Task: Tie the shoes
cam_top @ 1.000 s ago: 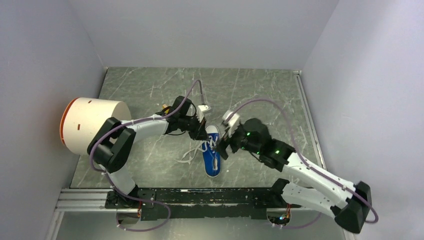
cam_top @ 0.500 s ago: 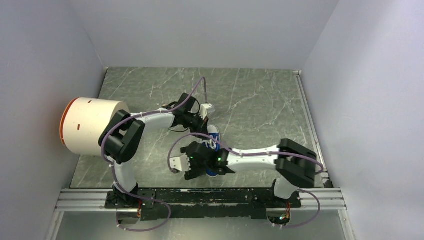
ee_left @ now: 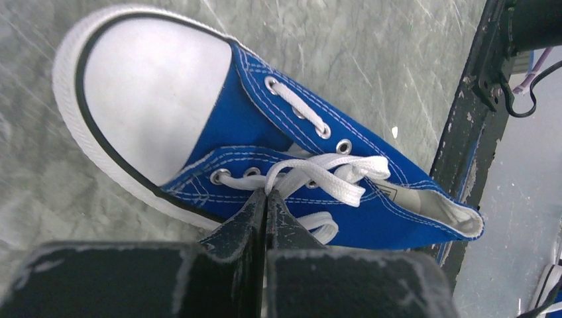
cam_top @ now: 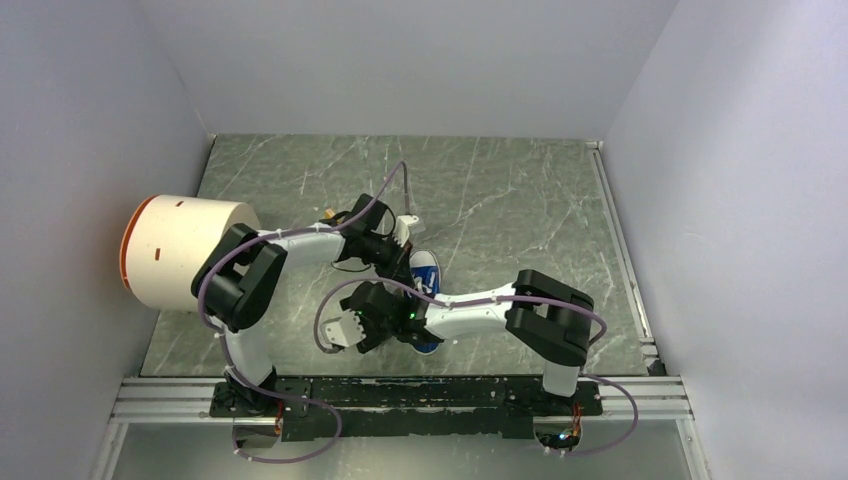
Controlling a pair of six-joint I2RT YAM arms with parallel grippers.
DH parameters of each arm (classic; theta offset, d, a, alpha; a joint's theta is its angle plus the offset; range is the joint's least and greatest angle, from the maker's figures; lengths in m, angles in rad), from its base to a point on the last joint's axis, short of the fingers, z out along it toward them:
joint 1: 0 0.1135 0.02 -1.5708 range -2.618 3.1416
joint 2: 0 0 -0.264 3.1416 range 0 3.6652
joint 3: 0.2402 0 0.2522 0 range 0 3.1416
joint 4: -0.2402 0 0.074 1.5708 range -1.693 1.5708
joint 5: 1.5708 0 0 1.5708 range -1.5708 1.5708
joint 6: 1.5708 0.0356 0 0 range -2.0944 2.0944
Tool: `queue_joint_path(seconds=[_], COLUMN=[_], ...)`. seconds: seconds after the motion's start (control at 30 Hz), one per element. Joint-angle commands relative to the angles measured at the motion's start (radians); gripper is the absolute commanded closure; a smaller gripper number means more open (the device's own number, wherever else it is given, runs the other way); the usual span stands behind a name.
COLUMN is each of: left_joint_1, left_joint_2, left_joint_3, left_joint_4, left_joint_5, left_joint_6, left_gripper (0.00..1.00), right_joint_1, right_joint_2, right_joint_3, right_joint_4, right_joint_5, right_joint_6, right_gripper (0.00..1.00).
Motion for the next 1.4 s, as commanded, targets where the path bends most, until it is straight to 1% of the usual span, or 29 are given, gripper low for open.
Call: queue_joint_path(seconds=[0.0, 0.03, 0.1, 0.17, 0.2, 0.23, 0.37, 0.47, 0.57, 0.67, 0.77, 0.93, 1.1, 1.2, 1.27, 1.33, 1.37], left_joint_1=[0.004, 0.004, 0.006, 0.006, 0.006, 0.006, 0.007, 0.007, 0.007, 0.007, 0.007, 0.008, 0.007, 0.007, 0.006, 0.006, 0.006], left_joint_2=[-0.052, -0.05, -0.038, -0.026, -0.023, -0.024, -0.024, -0.018, -0.021, -0.032, -0.055, -0.094, -0.142, -0.162, -0.17, -0.185, -0.194], left_joint_3=[-0.033, -0.03, -0.012, -0.001, -0.001, -0.005, -0.009, 0.017, 0.015, 0.0, -0.012, -0.019, -0.042, -0.062, -0.07, -0.079, -0.078], left_joint_4=[0.05, 0.042, 0.017, 0.006, 0.017, 0.03, 0.045, 0.011, 0.036, 0.085, 0.119, 0.092, 0.084, 0.094, 0.093, 0.11, 0.113], left_joint_5=[0.015, 0.005, -0.008, -0.006, 0.0, 0.007, 0.009, -0.001, 0.011, 0.018, 0.02, 0.018, 0.003, -0.015, -0.027, -0.03, -0.039], left_joint_6=[-0.012, 0.001, 0.019, 0.017, 0.01, 0.002, -0.003, 0.009, -0.014, -0.068, -0.111, -0.109, -0.125, -0.15, -0.184, -0.21, -0.214], left_gripper=[0.95, 0.95, 0.95, 0.95, 0.95, 0.95, 0.95, 0.95, 0.95, 0.95, 0.95, 0.95, 0.95, 0.95, 0.95, 0.95, 0.95], right_joint_1=[-0.013, -0.017, -0.02, -0.02, -0.022, -0.024, -0.066, -0.109, -0.155, -0.204, -0.297, -0.472, -0.561, -0.612, -0.635, -0.647, -0.662], right_joint_2=[0.045, 0.044, 0.056, 0.065, 0.064, 0.06, -0.009, -0.12, -0.246, -0.339, -0.414, -0.487, -0.486, -0.51, -0.547, -0.547, -0.543], right_joint_3=[-0.007, -0.009, 0.006, 0.029, 0.042, 0.049, 0.037, -0.004, -0.062, -0.123, -0.153, -0.17, -0.149, -0.17, -0.176, -0.15, -0.146], right_joint_4=[-0.108, -0.12, -0.161, -0.199, -0.215, -0.227, -0.238, -0.229, -0.211, -0.209, -0.247, -0.305, -0.403, -0.438, -0.432, -0.497, -0.515], right_joint_5=[-0.024, -0.048, -0.094, -0.135, -0.161, -0.185, -0.296, -0.445, -0.581, -0.567, -0.639, -0.878, -1.033, -1.037, -0.999, -0.96, -0.946], right_joint_6=[-0.026, -0.023, -0.009, 0.016, 0.031, 0.051, 0.156, 0.247, 0.333, 0.409, 0.436, 0.474, 0.564, 0.678, 0.838, 0.919, 0.996], right_gripper=[0.31, 0.36, 0.6, 0.8, 0.92, 1.0, 1.0, 1.0, 1.0, 1.0, 1.0, 1.0, 1.0, 1.0, 1.0, 1.0, 1.0])
